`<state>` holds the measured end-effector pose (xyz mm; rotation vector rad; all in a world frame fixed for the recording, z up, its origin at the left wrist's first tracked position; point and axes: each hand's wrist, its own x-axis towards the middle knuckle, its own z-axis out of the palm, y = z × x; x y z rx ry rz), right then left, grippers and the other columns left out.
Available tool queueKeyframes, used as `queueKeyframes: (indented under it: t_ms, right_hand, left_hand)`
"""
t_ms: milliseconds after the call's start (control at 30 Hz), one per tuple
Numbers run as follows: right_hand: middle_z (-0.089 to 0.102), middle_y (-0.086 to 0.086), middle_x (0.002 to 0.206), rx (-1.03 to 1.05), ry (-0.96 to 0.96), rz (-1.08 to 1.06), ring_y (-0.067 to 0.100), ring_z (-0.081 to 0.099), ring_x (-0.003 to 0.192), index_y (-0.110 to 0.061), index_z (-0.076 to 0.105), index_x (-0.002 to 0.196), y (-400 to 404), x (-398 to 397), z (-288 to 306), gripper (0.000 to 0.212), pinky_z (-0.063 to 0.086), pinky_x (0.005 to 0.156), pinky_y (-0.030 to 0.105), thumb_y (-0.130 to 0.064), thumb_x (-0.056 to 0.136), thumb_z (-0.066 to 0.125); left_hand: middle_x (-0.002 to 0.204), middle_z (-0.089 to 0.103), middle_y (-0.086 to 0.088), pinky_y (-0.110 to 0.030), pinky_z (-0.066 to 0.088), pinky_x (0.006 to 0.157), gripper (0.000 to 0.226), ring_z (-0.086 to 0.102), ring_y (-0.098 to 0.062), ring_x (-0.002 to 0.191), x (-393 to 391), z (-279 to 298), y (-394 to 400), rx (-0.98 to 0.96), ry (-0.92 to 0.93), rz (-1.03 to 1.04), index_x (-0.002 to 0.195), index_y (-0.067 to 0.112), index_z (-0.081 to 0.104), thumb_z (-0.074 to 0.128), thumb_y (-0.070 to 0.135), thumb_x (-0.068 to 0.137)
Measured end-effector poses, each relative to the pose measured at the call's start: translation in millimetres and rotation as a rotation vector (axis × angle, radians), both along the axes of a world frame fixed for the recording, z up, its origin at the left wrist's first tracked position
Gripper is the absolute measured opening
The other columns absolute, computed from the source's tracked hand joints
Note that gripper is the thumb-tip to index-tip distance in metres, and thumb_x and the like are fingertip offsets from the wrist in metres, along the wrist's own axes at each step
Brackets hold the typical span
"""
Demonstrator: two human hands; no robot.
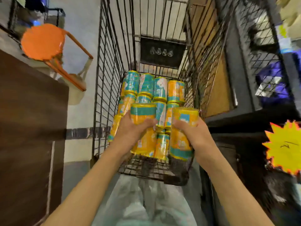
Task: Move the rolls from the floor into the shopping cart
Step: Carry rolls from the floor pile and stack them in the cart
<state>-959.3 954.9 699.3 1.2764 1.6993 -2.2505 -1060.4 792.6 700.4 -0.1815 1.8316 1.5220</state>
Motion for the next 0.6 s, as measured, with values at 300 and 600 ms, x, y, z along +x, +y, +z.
queueKeyframes:
  t_ms: [300, 600]
  right_hand:
    - [0.079, 0.0, 0.106, -0.065, -0.157, -0.063, 0.024, 0.076, 0.098, -0.025, 0.069, 0.111, -15.7, 18.4, -90.3, 0.03, 0.059, 0.09, 0.056, -0.017, 0.084, 0.08]
    - [0.078, -0.003, 0.11, -0.07, -0.239, -0.044, 0.018, 0.076, 0.099, -0.024, 0.064, 0.124, -15.8, 27.2, -120.4, 0.042, 0.06, 0.087, 0.045, -0.023, 0.085, 0.079]
  left_hand:
    - [0.097, 0.079, 0.006, -0.043, 0.06, 0.088, 0.027, 0.075, -0.015, 0.093, 10.5, -102.3, -12.5, -0.135, -0.055, -0.105, 0.1, 0.025, 0.071, 0.084, 0.014, 0.079]
    - [0.093, 0.077, 0.013, -0.018, 0.056, 0.068, 0.038, 0.073, -0.001, 0.085, 16.1, -146.8, -12.5, -0.214, -0.072, -0.176, 0.109, 0.027, 0.066, 0.086, 0.025, 0.077]
